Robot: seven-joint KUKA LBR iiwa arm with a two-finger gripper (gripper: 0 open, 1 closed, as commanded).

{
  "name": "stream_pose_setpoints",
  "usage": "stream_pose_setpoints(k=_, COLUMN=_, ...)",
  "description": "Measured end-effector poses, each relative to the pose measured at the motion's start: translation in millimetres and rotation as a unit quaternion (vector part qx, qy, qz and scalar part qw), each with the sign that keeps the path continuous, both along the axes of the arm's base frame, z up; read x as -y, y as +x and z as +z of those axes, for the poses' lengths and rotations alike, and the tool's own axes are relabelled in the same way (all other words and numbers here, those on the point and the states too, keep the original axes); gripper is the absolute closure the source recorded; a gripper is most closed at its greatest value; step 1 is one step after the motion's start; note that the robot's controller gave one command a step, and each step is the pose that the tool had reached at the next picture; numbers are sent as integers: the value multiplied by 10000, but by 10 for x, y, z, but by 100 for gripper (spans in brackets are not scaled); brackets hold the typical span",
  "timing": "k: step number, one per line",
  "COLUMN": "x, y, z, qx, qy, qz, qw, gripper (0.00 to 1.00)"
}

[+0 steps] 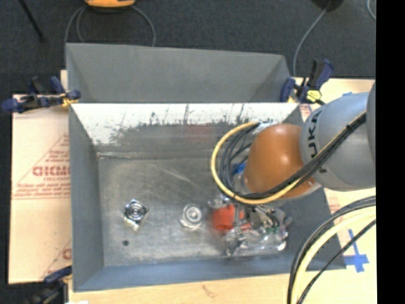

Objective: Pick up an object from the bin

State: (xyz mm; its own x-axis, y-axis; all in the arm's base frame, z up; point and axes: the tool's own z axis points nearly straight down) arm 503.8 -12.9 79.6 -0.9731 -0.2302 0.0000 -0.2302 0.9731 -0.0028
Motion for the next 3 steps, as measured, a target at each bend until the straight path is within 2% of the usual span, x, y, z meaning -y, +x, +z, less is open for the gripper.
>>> stream_pose_setpoints(k=1, x=129, y=207, z=2, qx=41, qy=68, qz=1436, qw=9896, gripper=0)
stream_pose_setpoints(k=2, x=175, y=211, z=11, qx=40, qy=28, qz=1438, qw=9896, gripper=100)
stream_pose_setpoints(k=3, x=3, y=-59, z=1124, qx=43, qy=1, qz=1403, qw=9901, gripper=100)
